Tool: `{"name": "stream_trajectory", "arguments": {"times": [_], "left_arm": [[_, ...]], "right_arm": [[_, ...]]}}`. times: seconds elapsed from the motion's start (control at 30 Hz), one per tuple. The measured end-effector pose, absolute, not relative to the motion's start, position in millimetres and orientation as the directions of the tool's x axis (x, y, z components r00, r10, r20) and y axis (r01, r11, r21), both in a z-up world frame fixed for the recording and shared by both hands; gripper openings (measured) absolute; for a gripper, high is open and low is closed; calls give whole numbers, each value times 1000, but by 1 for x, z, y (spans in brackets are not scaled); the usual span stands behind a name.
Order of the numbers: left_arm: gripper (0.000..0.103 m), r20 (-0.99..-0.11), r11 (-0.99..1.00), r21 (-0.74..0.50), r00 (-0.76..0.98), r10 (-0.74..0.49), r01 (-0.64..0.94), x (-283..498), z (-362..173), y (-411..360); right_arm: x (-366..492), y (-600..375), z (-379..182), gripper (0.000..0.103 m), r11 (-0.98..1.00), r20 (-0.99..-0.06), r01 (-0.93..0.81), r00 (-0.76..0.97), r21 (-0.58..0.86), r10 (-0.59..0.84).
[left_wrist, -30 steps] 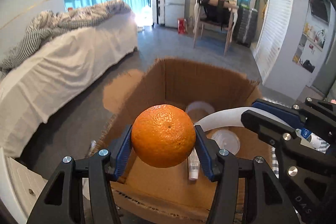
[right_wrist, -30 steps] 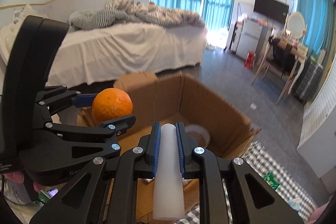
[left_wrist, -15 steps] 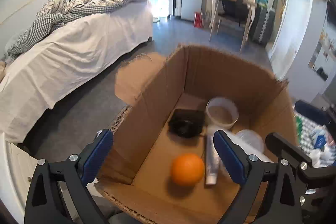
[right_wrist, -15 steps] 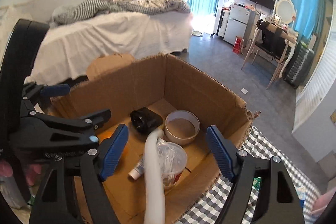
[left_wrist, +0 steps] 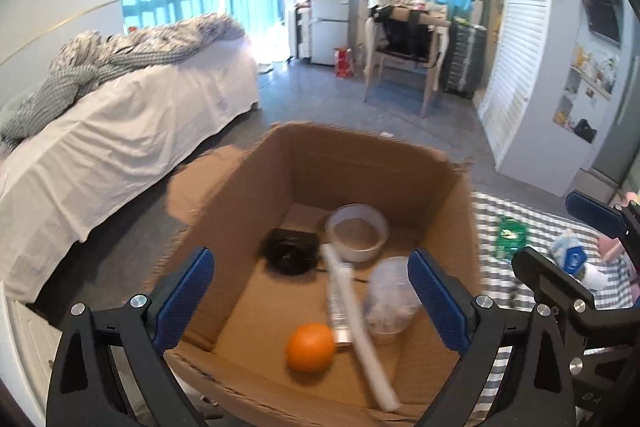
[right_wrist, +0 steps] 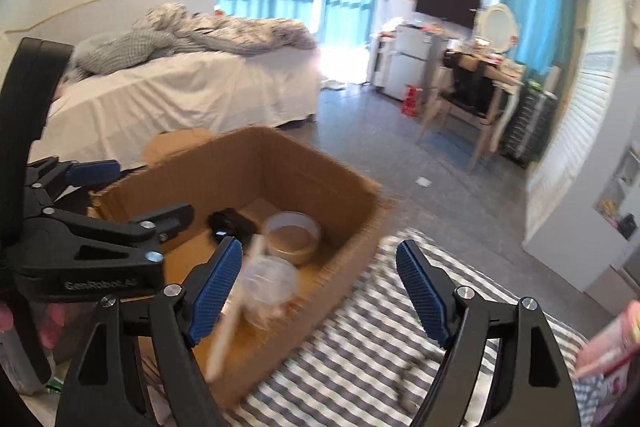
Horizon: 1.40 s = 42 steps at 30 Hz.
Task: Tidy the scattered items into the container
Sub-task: 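Move both grippers back over the table items, then grasp the white plush bear with the left gripper while the right grasps the white cylinder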
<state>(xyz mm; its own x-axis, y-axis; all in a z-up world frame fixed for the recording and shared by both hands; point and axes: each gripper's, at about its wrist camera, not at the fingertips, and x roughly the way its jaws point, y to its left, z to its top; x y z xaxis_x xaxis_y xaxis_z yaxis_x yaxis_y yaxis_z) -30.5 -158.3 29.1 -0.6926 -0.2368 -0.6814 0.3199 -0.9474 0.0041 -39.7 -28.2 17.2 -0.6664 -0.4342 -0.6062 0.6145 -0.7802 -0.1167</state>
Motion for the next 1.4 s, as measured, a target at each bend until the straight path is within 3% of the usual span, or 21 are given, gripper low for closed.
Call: {"name": "stream_trajectory", "arguments": {"times": [0.3,0.63,0.9,1.07,1.27,1.33,1.4], "left_arm": [[101,-690,-994,0,-719,-82,113,-57,20,-52],[101,-782,-999,-16,-622,40,-44,-91,-34,41],[101,-844,-996,3,-535,43,-84,-107,-70,69],[101,-859,-993,21,-510,39,-112,-111,-77,77],[100,-874,-991,33,-485,32,-126,-116,-85,81],[101,-878,-991,37,-477,30,-130,-118,-87,82],[101,-880,-990,39,-474,29,-133,-120,-88,83]], "right_arm": [[-55,93,10,81,-901,-602,424,-745,-92,-288],[-89,246,-41,81,-973,-723,221,-683,-66,-106],[-104,261,-72,81,-959,-755,270,-646,-87,-113],[-135,244,-98,82,-914,-771,337,-636,-227,-43],[-161,238,-127,83,-880,-824,444,-554,-171,-119],[-167,245,-130,77,-894,-843,435,-517,-110,-148],[-163,250,-127,60,-901,-842,427,-509,-69,-177]]}}
